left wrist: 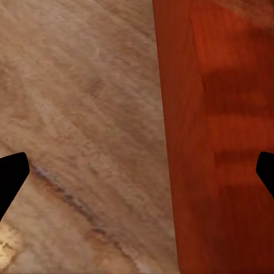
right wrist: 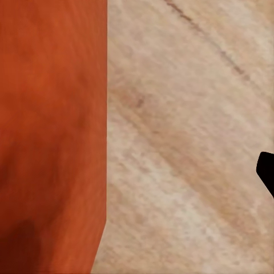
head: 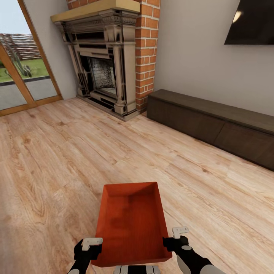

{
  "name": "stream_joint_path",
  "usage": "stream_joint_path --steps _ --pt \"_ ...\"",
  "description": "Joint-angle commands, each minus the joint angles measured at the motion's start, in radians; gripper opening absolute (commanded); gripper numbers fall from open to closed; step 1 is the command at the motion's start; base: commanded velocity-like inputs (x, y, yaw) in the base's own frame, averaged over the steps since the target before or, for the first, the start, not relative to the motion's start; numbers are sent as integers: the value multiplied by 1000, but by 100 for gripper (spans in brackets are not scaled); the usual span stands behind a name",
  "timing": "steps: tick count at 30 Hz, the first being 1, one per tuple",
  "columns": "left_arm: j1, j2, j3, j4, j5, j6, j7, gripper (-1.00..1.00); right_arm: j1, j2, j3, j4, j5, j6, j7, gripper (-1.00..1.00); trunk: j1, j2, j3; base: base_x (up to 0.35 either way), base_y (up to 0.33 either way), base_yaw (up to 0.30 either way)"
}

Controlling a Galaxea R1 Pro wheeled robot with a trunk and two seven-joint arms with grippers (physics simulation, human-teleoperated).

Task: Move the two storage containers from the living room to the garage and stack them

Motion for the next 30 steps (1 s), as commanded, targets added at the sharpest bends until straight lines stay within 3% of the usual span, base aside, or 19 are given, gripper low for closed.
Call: stream_joint_path --steps 1,30 --pt "0 -1 4 1 -10 -3 4 100 0 0 7 1 1 -2 -6 100 0 0 -1 0 0 0" --pt "0 -1 4 1 -12 -3 4 100 0 1 7 1 2 -2 -6 100 0 0 -1 0 0 0"
